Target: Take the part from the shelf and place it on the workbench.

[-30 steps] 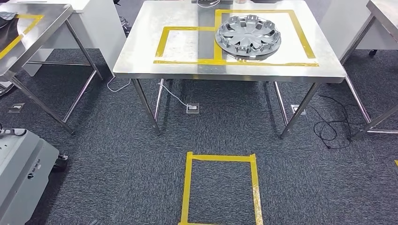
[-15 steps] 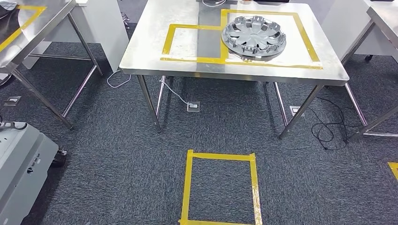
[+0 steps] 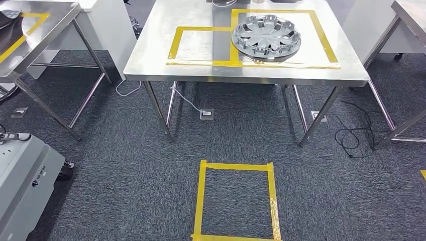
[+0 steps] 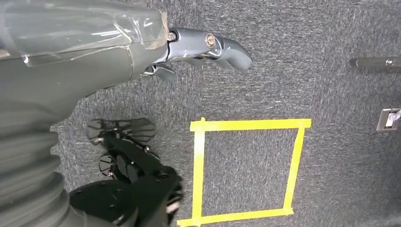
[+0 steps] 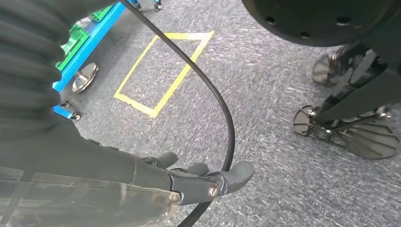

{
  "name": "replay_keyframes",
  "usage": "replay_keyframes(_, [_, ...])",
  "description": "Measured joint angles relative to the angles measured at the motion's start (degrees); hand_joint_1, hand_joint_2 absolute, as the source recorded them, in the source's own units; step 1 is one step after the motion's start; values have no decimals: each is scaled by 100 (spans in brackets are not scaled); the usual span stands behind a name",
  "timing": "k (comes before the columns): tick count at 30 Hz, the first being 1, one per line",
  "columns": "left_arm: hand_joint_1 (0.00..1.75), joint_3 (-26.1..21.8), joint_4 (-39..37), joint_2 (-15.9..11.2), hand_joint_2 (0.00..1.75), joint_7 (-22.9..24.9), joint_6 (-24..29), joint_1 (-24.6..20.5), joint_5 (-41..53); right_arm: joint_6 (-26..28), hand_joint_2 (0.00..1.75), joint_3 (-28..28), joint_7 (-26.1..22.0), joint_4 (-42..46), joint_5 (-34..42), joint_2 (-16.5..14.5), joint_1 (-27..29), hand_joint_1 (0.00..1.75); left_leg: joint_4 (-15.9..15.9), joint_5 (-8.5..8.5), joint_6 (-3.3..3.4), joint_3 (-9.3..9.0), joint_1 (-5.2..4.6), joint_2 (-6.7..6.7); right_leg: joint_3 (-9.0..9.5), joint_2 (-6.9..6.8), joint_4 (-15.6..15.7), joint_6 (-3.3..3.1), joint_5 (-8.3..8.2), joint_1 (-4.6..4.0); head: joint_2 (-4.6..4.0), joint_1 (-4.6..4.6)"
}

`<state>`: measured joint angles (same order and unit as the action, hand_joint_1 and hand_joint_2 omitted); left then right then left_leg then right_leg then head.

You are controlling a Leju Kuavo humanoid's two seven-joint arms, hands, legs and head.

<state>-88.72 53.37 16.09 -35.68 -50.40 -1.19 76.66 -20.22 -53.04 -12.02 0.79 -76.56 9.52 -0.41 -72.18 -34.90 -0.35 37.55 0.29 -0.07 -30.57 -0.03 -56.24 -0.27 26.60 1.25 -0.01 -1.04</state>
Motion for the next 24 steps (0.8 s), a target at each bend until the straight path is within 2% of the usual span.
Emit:
replay_keyframes(1, [0,-1,-13,-4,175,9,16,3,3,1,175,-5,2,2,5,-2,1,0,-156,-16,-5,63,7,0,-4,0,-1,-3,-3,-5,0,-1])
replay_keyframes(2, [0,9,-37,-12,175,25,41,9,-1,3,175,-7,4,11,21,-4,1,0,-65,88,1,9,12,0,-1,1,-1,-4,-4,-10,0,-1])
replay_keyframes(3, [0,34,-71,-26,175,48,78,16,-24,13,175,0,9,29,59,-8,1,0,257,284,21,-156,12,0,9,3,-1,-4,-4,-16,1,-1])
replay_keyframes(5, [0,137,-151,-63,87,114,173,27,-129,42,87,36,22,80,190,-30,-4,0,1101,643,93,-575,-7,0,21,4,-1,5,-7,-35,1,3])
replay_keyframes(6, [0,207,-190,-84,44,149,227,29,-209,66,44,67,33,109,275,-42,-10,0,1375,728,125,-703,-25,0,10,3,-3,18,-14,-44,1,3])
replay_keyframes(7, [0,283,-229,-102,0,192,287,32,-299,90,0,105,46,138,366,-54,-16,0,1500,745,149,-750,-42,1,-5,2,-2,39,-23,-50,1,4])
replay_keyframes(10, [0,533,-341,-160,0,324,476,72,-594,164,0,248,95,217,650,-82,-16,0,1587,794,216,-741,-51,3,-28,0,30,135,-51,-46,1,5])
replay_keyframes(11, [0,619,-372,-170,0,358,530,82,-682,187,0,295,109,238,733,-90,-4,0,1640,834,248,-754,-40,5,-58,0,-18,151,-10,-44,0,8])
replay_keyframes(12, [0,722,-409,-179,0,400,590,86,-776,214,0,352,124,262,825,-96,11,0,1691,874,278,-761,-29,8,-147,1,-197,145,98,-43,0,14])
replay_keyframes(13, [0,835,-450,-191,0,446,654,90,-874,242,0,414,139,285,925,-103,30,0,1719,901,296,-759,-22,11,-300,1,-508,125,259,-36,-1,21])
replay_keyframes(15, [0,1087,-522,-226,0,556,805,102,-1101,303,0,559,175,320,1159,-117,80,0,1719,917,314,-727,-39,15,-675,2,-1328,99,592,-35,-1,28])
replay_keyframes(16, [0,1212,-549,-240,0,609,880,107,-1218,332,0,631,195,330,1275,-128,113,0,1716,919,316,-721,-46,16,-781,2,-1578,115,657,-33,-1,28])
replay_keyframes(17, [0,1333,-567,-257,0,659,952,108,-1332,360,0,702,215,337,1385,-138,150,0,1711,919,316,-721,-49,14,-780,2,-1612,148,632,-31,-1,29])
replay_keyframes(18, [0,1457,-584,-274,0,710,1022,107,-1443,388,0,775,232,341,1492,-149,190,0,1702,916,311,-726,-49,10,-647,1,-1372,195,510,-26,-1,30])
replay_keyframes(19, [0,1576,-597,-291,0,755,1086,106,-1546,412,0,844,245,344,1592,-160,224,0,1686,908,299,-729,-50,6,-437,0,-969,237,349,-21,-1,30])
replay_keyframes(20, [0,1700,-608,-311,0,801,1155,105,-1650,440,0,916,262,347,1693,-170,252,0,1650,891,276,-718,-64,4,-227,0,-544,252,207,-25,-1,32])
replay_keyframes(21, [0,1829,-621,-332,0,848,1225,104,-1757,468,0,990,277,352,1800,-180,276,0,1613,873,249,-701,-77,4,-68,3,-215,241,102,-26,-1,30])
replay_keyframes(22, [0,1947,-633,-358,0,893,1290,104,-1858,496,0,1060,293,358,1899,-191,296,0,1583,860,224,-681,-90,5,7,6,-48,210,59,-33,-1,29])
replay_keyframes(24, [0,2122,-656,-393,0,961,1390,106,-2011,538,0,1166,317,372,2050,-206,329,0,1561,855,192,-658,-95,5,17,13,-5,149,44,-47,-1,24])
